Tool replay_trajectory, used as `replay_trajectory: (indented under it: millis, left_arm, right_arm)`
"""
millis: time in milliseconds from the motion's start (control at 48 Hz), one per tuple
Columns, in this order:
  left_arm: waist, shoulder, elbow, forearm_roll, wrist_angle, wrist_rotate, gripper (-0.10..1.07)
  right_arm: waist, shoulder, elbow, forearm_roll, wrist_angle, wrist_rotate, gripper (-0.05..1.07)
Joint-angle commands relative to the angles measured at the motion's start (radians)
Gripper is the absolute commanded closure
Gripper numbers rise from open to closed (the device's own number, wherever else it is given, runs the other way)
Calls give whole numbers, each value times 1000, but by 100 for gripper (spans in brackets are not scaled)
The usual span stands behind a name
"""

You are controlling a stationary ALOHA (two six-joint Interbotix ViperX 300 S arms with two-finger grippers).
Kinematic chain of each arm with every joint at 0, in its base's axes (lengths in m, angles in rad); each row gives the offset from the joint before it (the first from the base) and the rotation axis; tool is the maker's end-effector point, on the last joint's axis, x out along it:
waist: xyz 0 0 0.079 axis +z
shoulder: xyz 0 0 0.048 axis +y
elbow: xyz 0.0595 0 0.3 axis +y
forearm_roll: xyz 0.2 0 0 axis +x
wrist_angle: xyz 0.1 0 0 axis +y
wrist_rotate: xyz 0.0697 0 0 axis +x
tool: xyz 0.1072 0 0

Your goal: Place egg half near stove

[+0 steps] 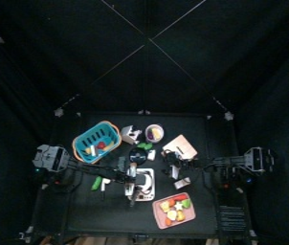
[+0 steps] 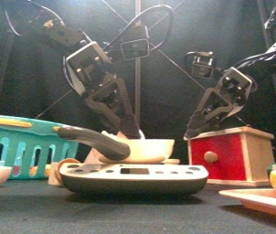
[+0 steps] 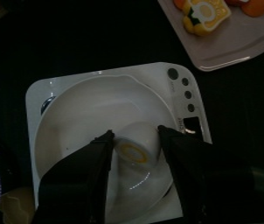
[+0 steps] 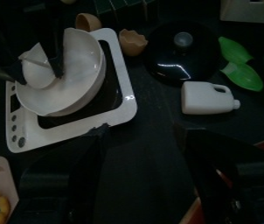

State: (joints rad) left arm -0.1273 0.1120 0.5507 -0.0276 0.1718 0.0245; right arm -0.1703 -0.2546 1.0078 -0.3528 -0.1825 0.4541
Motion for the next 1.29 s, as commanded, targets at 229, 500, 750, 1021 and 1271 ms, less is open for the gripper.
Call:
replay_trajectory:
  millis: [229,500,750,1021,1271]
  left_arm:
    - [2,-117,2,3,-2,-2,41]
    - [-5,-264,143,-52,29,-6,41]
    - [-8,-405,291,-173,95,-6,41]
    - [23,-469,433,-256,92,-6,38]
    - [149,-462,495,-272,78,-6,37]
  right_arm:
    - [-2,-14,-6,2,-5,2,10]
    - [-2,-12,-6,2,-5,2,10]
    - [-2,-12,-5,2,-5,2,10]
    - [-2,2,-11,0,-3,-2,10]
    - [-2,17,-17,2,-5,-6,10]
